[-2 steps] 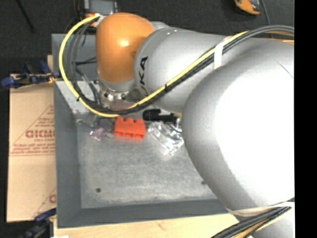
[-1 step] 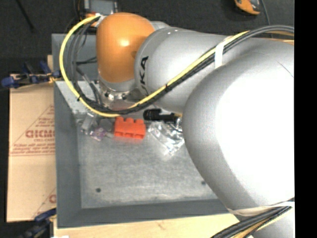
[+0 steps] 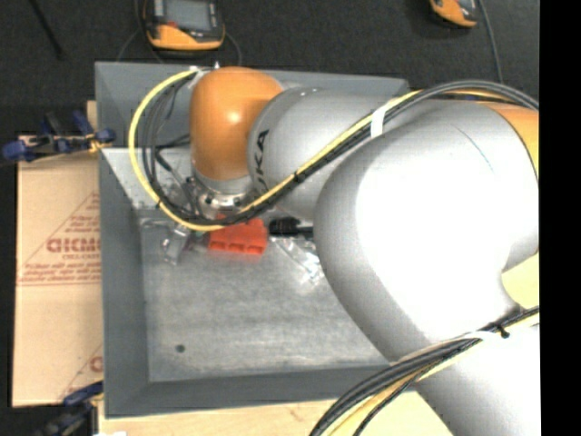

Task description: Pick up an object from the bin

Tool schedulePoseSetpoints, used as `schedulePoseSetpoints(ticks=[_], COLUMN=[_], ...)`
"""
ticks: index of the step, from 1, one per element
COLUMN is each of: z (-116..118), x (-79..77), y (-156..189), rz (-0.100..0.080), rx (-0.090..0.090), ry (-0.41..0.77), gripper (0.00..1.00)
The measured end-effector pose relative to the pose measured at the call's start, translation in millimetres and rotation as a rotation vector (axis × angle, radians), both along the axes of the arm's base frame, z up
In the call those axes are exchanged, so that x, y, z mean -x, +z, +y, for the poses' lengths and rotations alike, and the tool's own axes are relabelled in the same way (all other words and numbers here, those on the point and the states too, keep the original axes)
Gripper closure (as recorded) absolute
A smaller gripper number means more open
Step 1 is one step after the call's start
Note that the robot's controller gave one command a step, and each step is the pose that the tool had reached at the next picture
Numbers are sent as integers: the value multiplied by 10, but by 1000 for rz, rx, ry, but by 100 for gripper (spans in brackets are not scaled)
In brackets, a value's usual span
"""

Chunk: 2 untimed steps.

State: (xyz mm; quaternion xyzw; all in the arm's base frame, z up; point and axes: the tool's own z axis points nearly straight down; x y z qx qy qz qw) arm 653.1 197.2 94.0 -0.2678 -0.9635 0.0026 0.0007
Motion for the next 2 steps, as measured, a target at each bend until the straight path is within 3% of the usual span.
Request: schedulePoseSetpoints(ticks=[1, 2], z=[-1052, -1020], x=[40, 16], y=[-243, -231], rz=[8, -5], rx=[-5, -5], ry=[94, 96], gripper=[0, 100])
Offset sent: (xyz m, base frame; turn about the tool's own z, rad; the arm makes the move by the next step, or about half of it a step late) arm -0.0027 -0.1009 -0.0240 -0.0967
